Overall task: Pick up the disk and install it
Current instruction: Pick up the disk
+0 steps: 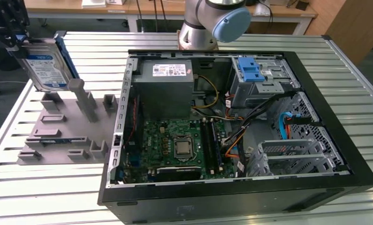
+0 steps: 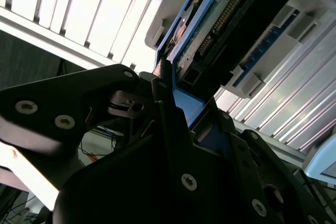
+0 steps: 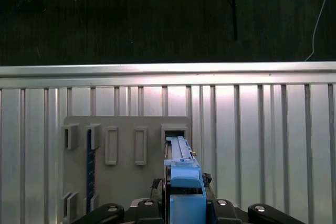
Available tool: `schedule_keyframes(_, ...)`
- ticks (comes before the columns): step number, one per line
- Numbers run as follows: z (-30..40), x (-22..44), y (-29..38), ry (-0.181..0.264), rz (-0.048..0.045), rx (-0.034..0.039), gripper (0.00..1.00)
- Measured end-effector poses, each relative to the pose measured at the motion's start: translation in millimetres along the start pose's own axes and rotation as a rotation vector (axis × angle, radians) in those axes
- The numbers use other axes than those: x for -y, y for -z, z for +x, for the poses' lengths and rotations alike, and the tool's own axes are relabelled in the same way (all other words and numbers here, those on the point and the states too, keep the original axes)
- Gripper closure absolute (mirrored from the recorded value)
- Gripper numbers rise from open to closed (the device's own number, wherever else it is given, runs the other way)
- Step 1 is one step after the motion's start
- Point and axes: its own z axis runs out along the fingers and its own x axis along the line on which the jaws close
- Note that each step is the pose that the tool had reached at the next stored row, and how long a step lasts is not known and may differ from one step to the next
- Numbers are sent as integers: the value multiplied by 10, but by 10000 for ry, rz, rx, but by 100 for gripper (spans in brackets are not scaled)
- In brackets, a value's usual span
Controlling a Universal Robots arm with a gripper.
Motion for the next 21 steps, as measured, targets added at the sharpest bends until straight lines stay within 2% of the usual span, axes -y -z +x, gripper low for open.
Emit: schedule_keyframes(21,-1,-2,138,0,0,20,64)
